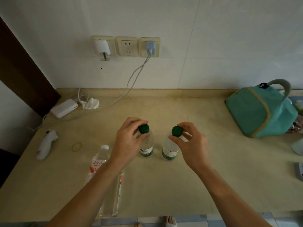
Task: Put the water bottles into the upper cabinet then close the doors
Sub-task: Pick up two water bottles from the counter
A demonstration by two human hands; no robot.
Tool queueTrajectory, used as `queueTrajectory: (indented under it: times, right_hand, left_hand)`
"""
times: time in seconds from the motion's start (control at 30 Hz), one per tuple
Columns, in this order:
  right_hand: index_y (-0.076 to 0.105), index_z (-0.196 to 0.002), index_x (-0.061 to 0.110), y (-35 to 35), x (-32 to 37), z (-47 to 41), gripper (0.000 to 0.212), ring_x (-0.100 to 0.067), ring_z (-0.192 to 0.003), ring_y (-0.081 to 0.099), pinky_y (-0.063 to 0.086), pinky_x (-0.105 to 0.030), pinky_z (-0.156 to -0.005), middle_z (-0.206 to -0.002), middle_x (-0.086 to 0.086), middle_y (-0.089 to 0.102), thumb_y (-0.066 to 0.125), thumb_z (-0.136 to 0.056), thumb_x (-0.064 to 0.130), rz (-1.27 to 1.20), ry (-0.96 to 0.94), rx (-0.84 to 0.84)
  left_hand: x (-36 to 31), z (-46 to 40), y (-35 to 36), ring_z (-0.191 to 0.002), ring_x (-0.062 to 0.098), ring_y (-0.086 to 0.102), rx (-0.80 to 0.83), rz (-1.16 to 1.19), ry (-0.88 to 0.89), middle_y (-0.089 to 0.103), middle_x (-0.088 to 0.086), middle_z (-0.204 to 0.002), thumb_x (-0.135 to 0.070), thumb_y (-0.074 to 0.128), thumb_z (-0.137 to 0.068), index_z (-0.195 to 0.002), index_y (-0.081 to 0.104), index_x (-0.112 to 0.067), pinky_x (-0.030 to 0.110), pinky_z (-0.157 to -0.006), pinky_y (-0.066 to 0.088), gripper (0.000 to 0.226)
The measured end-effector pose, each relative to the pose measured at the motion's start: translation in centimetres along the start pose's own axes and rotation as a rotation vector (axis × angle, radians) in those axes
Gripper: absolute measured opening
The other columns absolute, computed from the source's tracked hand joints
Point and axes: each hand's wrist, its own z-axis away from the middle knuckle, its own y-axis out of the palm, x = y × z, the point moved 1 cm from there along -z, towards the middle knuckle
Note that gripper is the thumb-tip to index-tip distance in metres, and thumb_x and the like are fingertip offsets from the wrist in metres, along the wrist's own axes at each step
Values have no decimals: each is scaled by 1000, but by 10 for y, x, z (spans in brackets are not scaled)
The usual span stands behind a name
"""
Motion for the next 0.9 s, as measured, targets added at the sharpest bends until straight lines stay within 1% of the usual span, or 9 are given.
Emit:
queueTrajectory:
  times: [0.07, 0.2, 0.37, 0.47, 0.6, 0.63, 0.7, 0.8, 0.9]
  right_hand:
    - [57, -100, 49, 1, -4, 3, 42, 5, -103, 65, 50, -8, -83, -102, 28, 67, 84, -79, 24, 1, 18, -9]
    - [55, -102, 49, 4, -3, 2, 40, 2, -107, 63, 48, -15, -89, -105, 23, 67, 81, -82, 27, 25, 6, 9]
    - [53, -111, 45, 8, -5, 2, 39, 4, -108, 61, 44, -11, -86, -112, 23, 65, 79, -85, 31, 19, 22, 11]
    - [49, -123, 45, 10, -19, 7, 53, 2, -111, 58, 43, -14, -87, -122, 20, 60, 81, -81, 36, 26, 92, 45]
    - [37, -139, 41, 13, -49, 20, 85, 7, -116, 53, 46, -17, -92, -125, 31, 50, 88, -72, 38, 4, 198, 133]
    - [36, -139, 42, 15, -57, 23, 87, 6, -117, 53, 46, -20, -96, -125, 33, 48, 89, -71, 37, -2, 219, 148]
    - [35, -131, 51, 18, -70, 26, 82, 5, -118, 53, 46, -22, -99, -123, 35, 49, 89, -72, 34, -6, 249, 164]
    - [35, -119, 62, 26, -76, 24, 77, 15, -112, 53, 46, -8, -86, -116, 48, 50, 89, -74, 29, -17, 263, 152]
    - [42, -122, 55, 34, -78, 22, 72, 19, -106, 55, 46, -1, -76, -112, 49, 53, 87, -77, 22, -55, 249, 139]
  left_hand:
    - [1, 1, -1, -112, 9, 61, 10, -2, 9, 57, -11, -116, 0, 78, -83, -121, 69, -18, 22, -100, 50, 43]
    - [1, 1, -1, -114, 6, 59, 23, -17, 25, 56, -7, -118, -3, 76, -86, -124, 67, -15, 24, -103, 49, 41]
    - [2, 0, 3, -119, 9, 58, 33, -62, 23, 56, -6, -123, -4, 74, -89, -132, 62, -16, 31, -106, 48, 46]
    - [8, 0, 6, -123, 9, 55, 24, -109, 22, 55, -7, -127, -8, 72, -91, -140, 55, -19, 33, -108, 47, 53]
    - [29, 6, 14, -132, -6, 45, 88, -54, -124, 46, -36, -135, -21, 78, -87, -152, 31, -40, 12, -108, 36, 82]
    - [36, 9, 17, -133, -9, 42, 105, -38, -174, 43, -36, -139, -24, 81, -84, -153, 27, -41, 10, -108, 34, 89]
    - [50, 15, 26, -133, -7, 43, 137, -9, -270, 45, -25, -145, -26, 86, -78, -154, 26, -40, 12, -107, 35, 97]
    - [67, 23, 41, -118, -6, 55, 128, 12, -374, 57, -18, -131, -29, 90, -73, -140, 35, -42, 10, -95, 46, 87]
    - [78, 25, 52, -107, 6, 64, 42, 21, -420, 64, -13, -117, -29, 92, -69, -130, 44, -31, 28, -89, 55, 78]
